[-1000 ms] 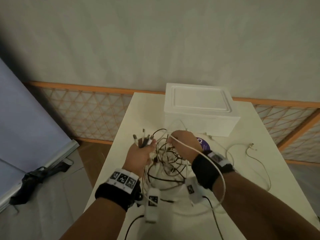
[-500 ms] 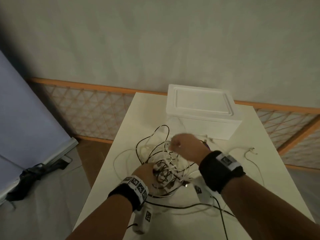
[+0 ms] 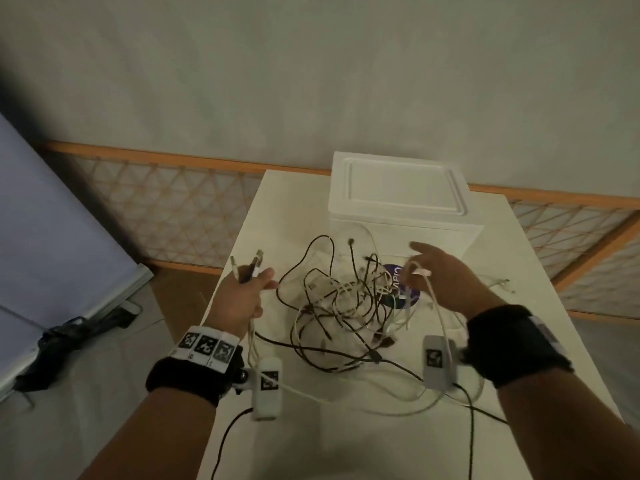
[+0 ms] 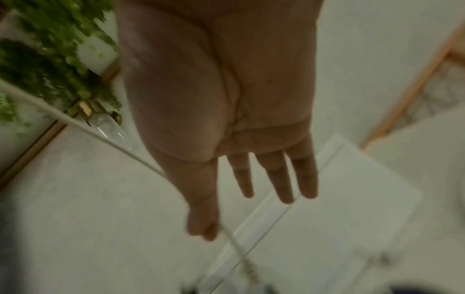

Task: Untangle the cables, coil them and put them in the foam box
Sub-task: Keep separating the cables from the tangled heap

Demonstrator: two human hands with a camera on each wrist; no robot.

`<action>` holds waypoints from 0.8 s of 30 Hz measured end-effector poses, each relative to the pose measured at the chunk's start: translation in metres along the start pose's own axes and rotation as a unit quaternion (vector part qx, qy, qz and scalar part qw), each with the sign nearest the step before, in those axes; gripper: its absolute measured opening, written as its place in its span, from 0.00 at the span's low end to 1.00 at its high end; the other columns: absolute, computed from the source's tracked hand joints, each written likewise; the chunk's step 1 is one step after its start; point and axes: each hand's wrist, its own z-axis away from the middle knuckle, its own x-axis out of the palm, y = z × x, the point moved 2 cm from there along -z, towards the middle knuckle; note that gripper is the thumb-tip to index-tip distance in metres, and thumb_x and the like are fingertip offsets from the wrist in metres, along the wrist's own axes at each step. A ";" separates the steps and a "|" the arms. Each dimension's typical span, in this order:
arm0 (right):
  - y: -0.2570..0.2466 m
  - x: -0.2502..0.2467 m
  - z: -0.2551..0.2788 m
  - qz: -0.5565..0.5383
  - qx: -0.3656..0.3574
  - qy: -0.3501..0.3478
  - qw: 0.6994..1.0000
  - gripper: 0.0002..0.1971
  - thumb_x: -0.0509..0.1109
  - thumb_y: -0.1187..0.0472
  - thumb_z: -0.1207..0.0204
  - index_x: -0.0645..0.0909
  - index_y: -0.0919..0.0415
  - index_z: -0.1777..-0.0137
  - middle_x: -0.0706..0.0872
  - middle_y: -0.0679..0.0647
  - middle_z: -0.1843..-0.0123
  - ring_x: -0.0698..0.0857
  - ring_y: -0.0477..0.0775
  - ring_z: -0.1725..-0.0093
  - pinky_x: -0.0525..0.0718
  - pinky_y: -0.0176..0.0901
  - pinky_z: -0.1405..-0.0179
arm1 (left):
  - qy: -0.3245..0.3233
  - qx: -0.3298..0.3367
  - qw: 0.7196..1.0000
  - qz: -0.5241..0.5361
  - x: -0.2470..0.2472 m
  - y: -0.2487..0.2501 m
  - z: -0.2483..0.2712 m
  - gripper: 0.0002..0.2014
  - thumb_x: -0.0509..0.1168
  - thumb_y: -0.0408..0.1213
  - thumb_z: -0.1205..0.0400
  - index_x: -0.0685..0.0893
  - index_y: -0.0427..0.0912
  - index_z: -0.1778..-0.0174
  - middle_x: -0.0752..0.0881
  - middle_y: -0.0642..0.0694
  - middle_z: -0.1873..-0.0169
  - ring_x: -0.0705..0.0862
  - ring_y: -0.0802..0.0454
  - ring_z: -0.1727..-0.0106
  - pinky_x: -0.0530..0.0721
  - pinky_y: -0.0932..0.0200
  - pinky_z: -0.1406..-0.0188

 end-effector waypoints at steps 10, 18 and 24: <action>-0.064 -0.016 0.044 -0.065 0.027 -0.031 0.997 0.32 0.78 0.52 0.31 0.73 0.48 0.27 0.78 0.45 0.31 0.77 0.41 0.40 0.71 0.34 0.38 | -0.088 -0.036 0.979 0.182 0.051 0.007 0.041 0.20 0.58 0.49 0.14 0.76 0.43 0.71 0.74 0.45 0.80 0.66 0.55 0.82 0.70 0.60 0.78; -0.080 0.098 0.068 -0.082 -0.048 -0.259 0.961 0.08 0.65 0.56 0.22 0.80 0.61 0.54 0.85 0.51 0.65 0.84 0.49 0.65 0.83 0.43 0.60 | -0.160 -0.043 0.951 0.260 0.057 0.008 0.066 0.27 0.57 0.56 0.19 0.67 0.46 0.83 0.73 0.46 0.84 0.69 0.51 0.84 0.71 0.63 0.81; 0.026 0.084 0.114 0.062 0.119 -0.388 0.912 0.20 0.64 0.38 0.22 0.81 0.56 0.51 0.81 0.49 0.59 0.79 0.47 0.60 0.73 0.33 0.64 | 0.067 -0.151 0.933 0.319 -0.029 -0.067 0.048 0.23 0.61 0.49 0.16 0.62 0.48 0.74 0.61 0.53 0.86 0.58 0.58 0.88 0.58 0.69 0.88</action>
